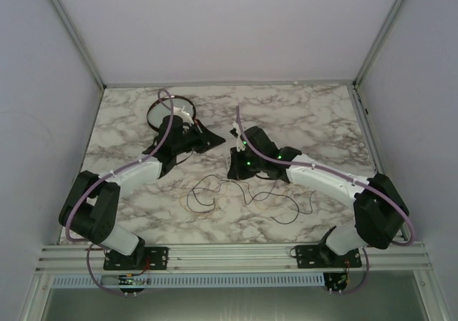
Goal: Zip-tie the wires
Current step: Tie the cable at the center of the board.
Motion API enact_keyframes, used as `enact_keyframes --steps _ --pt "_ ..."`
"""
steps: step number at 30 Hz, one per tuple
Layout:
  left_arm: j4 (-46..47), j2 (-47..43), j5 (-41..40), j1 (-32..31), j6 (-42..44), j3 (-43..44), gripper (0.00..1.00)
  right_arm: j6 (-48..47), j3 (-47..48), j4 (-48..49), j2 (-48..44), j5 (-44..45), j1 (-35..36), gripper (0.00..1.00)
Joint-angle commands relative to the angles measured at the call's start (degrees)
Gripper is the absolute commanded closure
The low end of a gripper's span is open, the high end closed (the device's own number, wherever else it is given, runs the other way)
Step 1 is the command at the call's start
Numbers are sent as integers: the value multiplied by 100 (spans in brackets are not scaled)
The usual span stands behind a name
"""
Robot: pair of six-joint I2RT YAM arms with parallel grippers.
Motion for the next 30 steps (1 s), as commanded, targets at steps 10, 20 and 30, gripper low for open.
enact_keyframes --steps 10,20,30 --pt "421 18 -203 164 13 153 100 187 127 -361 229 321 308 95" --pt "67 -709 -233 165 127 -457 35 189 363 -345 331 268 240 95" --pt "-111 -1382 -476 -130 55 -1302 31 340 332 -209 254 332 249 95"
